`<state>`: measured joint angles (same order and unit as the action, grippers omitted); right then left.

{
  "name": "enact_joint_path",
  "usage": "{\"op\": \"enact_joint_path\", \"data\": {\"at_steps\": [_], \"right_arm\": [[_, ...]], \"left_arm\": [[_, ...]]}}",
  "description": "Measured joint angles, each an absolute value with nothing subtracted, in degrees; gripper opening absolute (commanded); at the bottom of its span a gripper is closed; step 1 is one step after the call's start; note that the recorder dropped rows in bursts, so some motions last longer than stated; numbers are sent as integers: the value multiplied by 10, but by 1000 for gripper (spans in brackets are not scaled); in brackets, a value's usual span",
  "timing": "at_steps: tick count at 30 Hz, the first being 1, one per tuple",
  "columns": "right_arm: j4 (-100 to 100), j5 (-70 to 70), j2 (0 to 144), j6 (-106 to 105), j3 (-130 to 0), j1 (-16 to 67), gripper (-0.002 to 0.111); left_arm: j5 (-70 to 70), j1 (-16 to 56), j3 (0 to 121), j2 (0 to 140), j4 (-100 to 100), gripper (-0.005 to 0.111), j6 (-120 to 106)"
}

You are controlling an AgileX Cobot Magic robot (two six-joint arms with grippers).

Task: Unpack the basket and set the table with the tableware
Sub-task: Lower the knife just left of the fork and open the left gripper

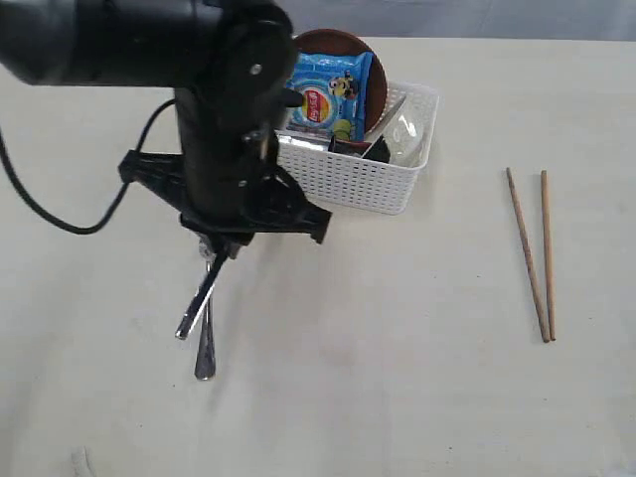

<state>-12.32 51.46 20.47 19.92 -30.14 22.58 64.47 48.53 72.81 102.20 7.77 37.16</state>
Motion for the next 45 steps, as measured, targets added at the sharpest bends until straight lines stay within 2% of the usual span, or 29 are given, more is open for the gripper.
{"op": "enact_joint_path", "data": {"at_steps": [11,16,45], "right_arm": [[-119,515,205,198,-301,226,0],[-119,515,205,198,-301,226,0],[-119,515,205,198,-301,226,0]], "left_arm": [[576,362,607,984,47,0,399],[528,331,570,984,37,0,402],[351,326,496,1034,-72,0,317]]}}
